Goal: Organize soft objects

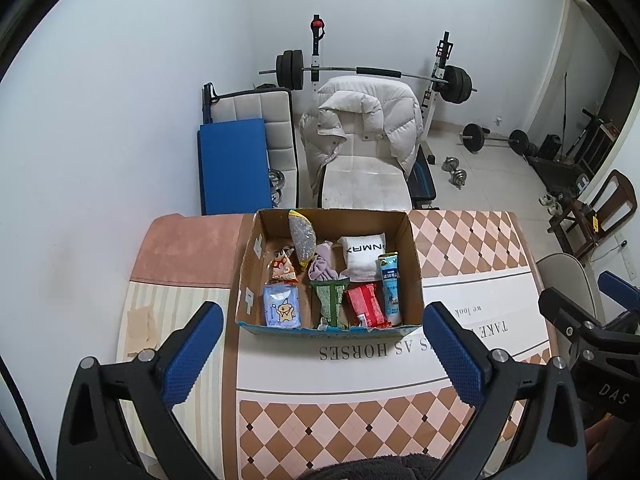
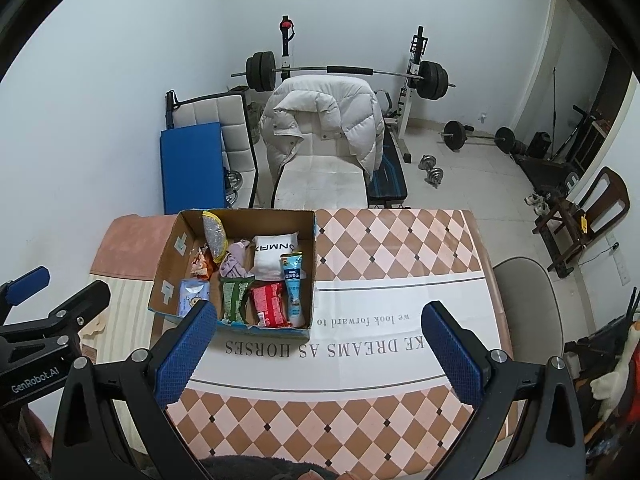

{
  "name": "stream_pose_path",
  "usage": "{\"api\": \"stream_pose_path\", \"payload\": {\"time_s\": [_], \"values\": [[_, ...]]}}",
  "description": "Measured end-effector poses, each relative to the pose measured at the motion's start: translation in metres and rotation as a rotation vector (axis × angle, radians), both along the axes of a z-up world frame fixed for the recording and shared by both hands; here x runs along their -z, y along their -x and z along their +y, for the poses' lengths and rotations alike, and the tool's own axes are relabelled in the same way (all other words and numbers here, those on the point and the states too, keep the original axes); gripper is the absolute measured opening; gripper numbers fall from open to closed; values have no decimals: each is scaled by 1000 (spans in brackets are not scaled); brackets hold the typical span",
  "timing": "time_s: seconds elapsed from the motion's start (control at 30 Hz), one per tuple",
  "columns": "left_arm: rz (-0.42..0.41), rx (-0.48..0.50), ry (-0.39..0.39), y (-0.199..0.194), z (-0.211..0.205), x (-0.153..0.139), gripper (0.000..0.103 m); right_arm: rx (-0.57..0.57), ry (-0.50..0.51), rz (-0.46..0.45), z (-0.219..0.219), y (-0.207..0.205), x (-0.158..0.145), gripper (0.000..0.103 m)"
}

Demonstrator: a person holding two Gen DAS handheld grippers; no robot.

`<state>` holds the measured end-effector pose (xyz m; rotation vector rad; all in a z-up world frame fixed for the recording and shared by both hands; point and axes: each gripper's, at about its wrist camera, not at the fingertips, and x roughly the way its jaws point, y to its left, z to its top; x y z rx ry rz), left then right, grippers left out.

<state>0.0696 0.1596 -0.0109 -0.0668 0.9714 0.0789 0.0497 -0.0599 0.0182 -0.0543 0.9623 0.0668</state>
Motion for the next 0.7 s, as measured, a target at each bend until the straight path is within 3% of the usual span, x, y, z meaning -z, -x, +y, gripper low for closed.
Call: {"api": "stream_pose_path", "payload": {"time_s": [0.7], "values": [[-2, -5, -9, 7, -5, -4, 102, -9, -9, -6, -6, 7, -9, 103]]}}
